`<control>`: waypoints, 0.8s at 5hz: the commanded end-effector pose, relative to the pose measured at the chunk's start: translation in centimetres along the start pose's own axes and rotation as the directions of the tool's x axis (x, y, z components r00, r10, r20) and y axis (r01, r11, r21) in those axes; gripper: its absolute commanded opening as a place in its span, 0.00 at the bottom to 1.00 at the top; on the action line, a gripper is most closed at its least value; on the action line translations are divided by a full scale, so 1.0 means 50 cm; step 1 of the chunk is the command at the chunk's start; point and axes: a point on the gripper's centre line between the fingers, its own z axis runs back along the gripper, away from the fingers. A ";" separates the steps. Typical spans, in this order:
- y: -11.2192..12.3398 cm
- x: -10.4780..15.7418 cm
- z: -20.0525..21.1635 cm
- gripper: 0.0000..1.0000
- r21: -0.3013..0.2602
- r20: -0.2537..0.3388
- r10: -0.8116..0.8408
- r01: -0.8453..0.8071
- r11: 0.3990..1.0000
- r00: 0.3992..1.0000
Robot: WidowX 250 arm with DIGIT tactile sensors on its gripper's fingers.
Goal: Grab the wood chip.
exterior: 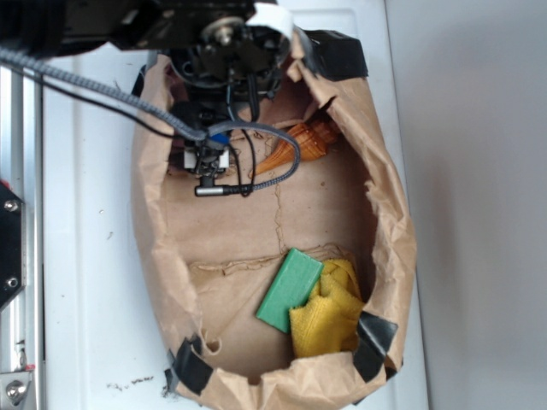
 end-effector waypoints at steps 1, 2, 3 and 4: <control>-0.065 -0.010 -0.002 1.00 -0.008 0.039 -0.012 0.013 1.000 0.999; -0.088 -0.011 0.003 1.00 -0.019 0.011 -0.014 0.014 1.000 1.000; -0.099 -0.002 0.015 1.00 -0.030 0.001 0.003 -0.003 1.000 1.000; -0.100 0.011 -0.001 1.00 -0.005 0.017 0.011 -0.011 1.000 1.000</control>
